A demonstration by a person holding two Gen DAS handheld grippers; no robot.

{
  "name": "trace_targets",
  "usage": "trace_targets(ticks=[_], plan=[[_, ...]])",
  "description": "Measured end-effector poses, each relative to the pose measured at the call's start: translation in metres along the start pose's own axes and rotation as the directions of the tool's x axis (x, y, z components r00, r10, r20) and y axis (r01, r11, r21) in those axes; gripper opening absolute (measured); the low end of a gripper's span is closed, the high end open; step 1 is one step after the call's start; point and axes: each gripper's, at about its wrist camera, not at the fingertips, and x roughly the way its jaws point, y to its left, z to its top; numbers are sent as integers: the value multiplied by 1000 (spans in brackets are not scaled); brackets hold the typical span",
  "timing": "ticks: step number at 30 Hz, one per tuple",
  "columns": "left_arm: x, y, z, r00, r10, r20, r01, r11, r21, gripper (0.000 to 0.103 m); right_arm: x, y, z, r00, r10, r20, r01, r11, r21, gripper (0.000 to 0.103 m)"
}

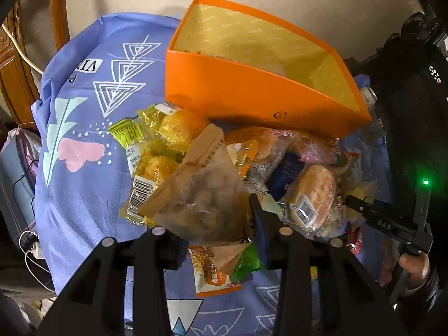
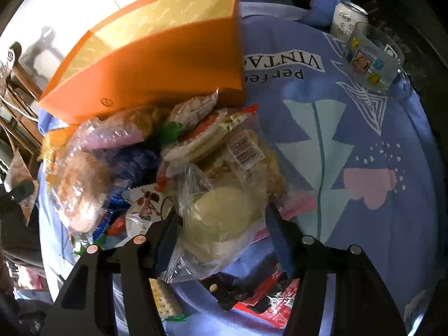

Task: Organize snacks
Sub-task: 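Carry the peanut bag and white bun over the orange box and open both tools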

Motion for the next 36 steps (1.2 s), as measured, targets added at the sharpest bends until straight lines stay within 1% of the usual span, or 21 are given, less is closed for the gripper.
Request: trace_targets(ticks=[1, 2, 4, 6, 8, 12, 15, 16, 18, 21, 23, 25, 26, 27, 28, 29, 30, 31, 33, 34, 36], plan=[[1, 1, 0, 1000, -3, -3, 3, 1000, -3, 37, 0, 1, 0, 1000, 7, -17, -7, 1000, 1, 51], [1, 1, -1, 1000, -6, -5, 6, 1000, -5, 37, -2, 0, 0, 999, 22, -24, -22, 1000, 11, 48], [0, 1, -1, 1000, -10, -6, 10, 1000, -5, 37, -11, -3, -1, 998, 59, -17, -59, 998, 37, 43], [-3, 0, -1, 1000, -14, -1, 14, 1000, 3, 37, -26, -6, -2, 997, 79, 10, -79, 995, 57, 42], [-11, -3, 1, 1000, -20, 13, 20, 1000, 17, 37, -47, -5, -1, 992, 114, 49, -117, 992, 52, 42], [-30, -14, 16, 998, -41, 56, 37, 998, 59, 38, -91, 7, 18, 969, 178, 172, -182, 983, 7, 42], [-41, -29, 41, 994, -58, 94, 49, 994, 97, 38, -115, 20, 48, 941, 225, 254, -221, 974, -44, 43], [-43, -36, 56, 992, -62, 110, 49, 992, 113, 38, -120, 29, 62, 930, 234, 284, -226, 972, -62, 43], [-43, -45, 75, 989, -58, 134, 40, 991, 130, 38, -121, 39, 84, 918, 239, 317, -225, 971, -79, 43], [-28, -57, 117, 987, -63, 145, 44, 991, 128, 38, -109, 54, 119, 911, 233, 340, -215, 972, -92, 43], [-15, -62, 137, 987, -36, 155, 16, 992, 126, 40, -96, 62, 135, 915, 217, 341, -200, 976, -86, 43], [1, -64, 159, 986, 3, 167, -20, 995, 97, 60, -81, 66, 149, 917, 215, 335, -200, 977, -79, 45], [7, -65, 167, 982, 28, 187, -43, 996, 76, 89, -73, 67, 155, 925, 195, 328, -181, 981, -73, 51], [10, -65, 169, 980, 39, 197, -52, 997, 62, 96, -70, 67, 157, 928, 169, 331, -157, 986, -62, 56], [10, -65, 170, 976, 40, 216, -51, 998, 44, 97, -72, 64, 156, 925, 148, 351, -139, 989, -51, 66], [10, -65, 169, 976, 34, 217, -44, 998, 41, 97, -77, 60, 152, 912, 143, 384, -135, 990, -47, 72], [10, -64, 166, 977, 27, 213, -37, 998, 43, 97, -80, 55, 147, 904, 143, 404, -133, 990, -52, 73], [11, -64, 161, 978, 22, 209, -33, 998, 48, 97, -81, 52, 144, 903, 139, 406, -127, 990, -56, 74], [12, -63, 151, 981, 29, 192, -42, 997, 63, 97, -81, 41, 133, 912, 120, 392, -110, 993, -48, 74], [12, -62, 143, 984, 38, 176, -52, 996, 76, 97, -82, 37, 128, 915, 116, 386, -110, 993, -38, 74], [6, -58, 124, 984, 41, 173, -59, 994, 95, 97, -81, 23, 108, 924, 105, 368, -109, 994, -10, 74]])
